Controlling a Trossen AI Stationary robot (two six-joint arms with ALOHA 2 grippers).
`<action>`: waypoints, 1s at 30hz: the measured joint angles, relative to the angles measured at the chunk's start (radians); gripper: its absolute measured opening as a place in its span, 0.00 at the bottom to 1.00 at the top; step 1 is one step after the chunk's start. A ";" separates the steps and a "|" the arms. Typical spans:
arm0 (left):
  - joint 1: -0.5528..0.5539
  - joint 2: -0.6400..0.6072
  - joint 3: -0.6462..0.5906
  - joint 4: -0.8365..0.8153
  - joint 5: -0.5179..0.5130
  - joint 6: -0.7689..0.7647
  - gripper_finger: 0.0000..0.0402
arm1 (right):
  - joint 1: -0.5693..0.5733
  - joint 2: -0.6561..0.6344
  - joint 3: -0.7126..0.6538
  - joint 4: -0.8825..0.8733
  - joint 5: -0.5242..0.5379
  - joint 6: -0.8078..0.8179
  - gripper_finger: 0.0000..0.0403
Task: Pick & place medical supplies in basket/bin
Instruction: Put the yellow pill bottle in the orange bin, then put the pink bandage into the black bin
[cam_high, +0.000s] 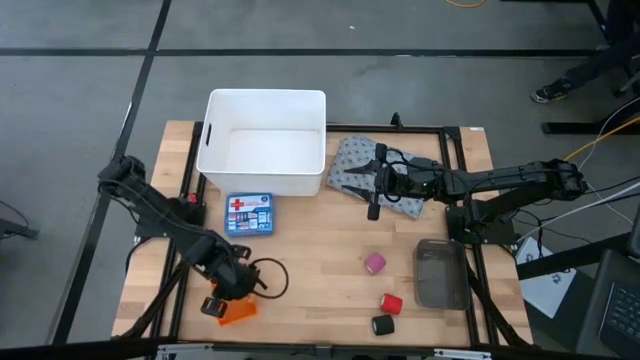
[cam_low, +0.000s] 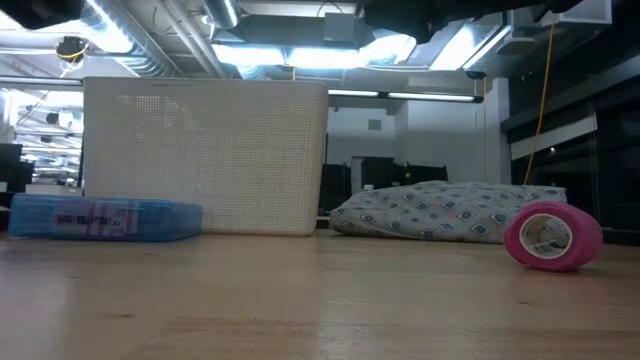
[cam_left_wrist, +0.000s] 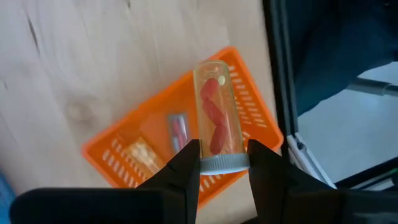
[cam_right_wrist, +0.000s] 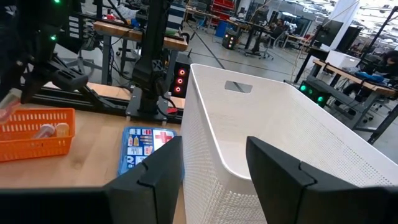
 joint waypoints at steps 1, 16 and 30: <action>-0.009 0.000 -0.008 0.003 -0.003 -0.018 0.24 | 0.000 0.000 0.000 0.000 0.000 0.000 0.44; -0.068 0.000 -0.150 0.033 -0.057 -0.213 0.30 | 0.000 0.000 0.000 0.000 -0.003 0.022 0.44; -0.068 -0.002 -0.144 0.033 -0.066 -0.221 0.45 | 0.000 0.000 0.000 0.000 -0.003 0.023 0.44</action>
